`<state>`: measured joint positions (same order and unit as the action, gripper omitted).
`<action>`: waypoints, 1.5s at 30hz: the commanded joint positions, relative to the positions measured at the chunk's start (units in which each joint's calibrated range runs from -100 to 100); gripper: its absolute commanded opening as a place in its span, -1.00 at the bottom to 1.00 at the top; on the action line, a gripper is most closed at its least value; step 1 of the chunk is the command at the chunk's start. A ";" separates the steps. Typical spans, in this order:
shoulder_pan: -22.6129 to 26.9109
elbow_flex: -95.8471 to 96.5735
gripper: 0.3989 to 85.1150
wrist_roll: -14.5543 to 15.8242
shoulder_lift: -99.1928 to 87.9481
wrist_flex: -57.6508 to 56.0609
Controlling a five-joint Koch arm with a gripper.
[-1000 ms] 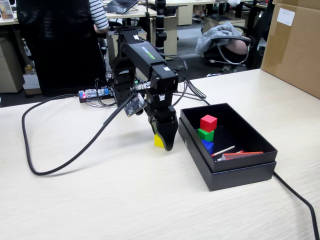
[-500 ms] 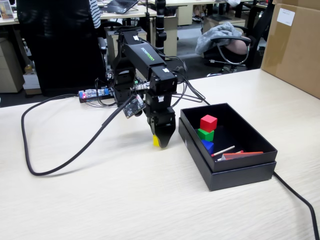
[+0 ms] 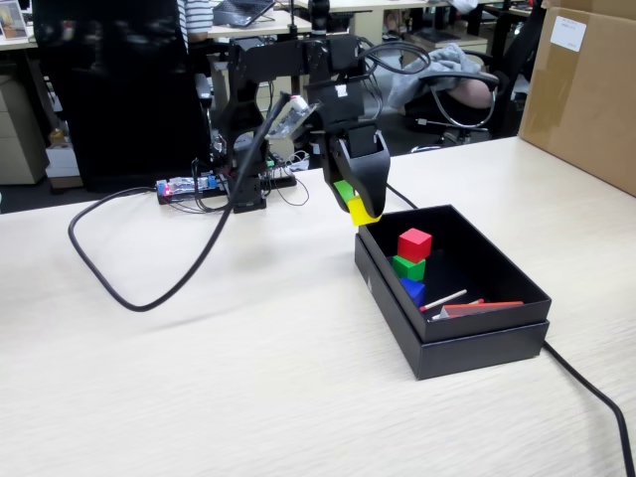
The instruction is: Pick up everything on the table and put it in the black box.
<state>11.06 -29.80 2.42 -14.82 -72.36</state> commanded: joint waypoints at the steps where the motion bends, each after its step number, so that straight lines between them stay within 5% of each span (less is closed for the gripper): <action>1: 2.88 -8.82 -0.99 0.49 1.80 0.18; 12: 5.91 -10.99 -0.95 2.69 18.90 0.18; 13: 5.96 -10.63 -0.73 2.69 19.47 0.09; 14: 5.86 -9.91 -0.28 2.64 20.04 -0.08; 17: 5.32 -9.82 0.10 2.54 19.24 -0.08; 32: -0.10 -6.28 0.17 1.90 -2.45 0.00; 38: -6.30 12.67 0.20 1.12 -15.07 5.10; 45: -11.04 48.93 0.21 0.78 -33.31 23.85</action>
<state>0.76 14.19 3.30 -38.38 -56.48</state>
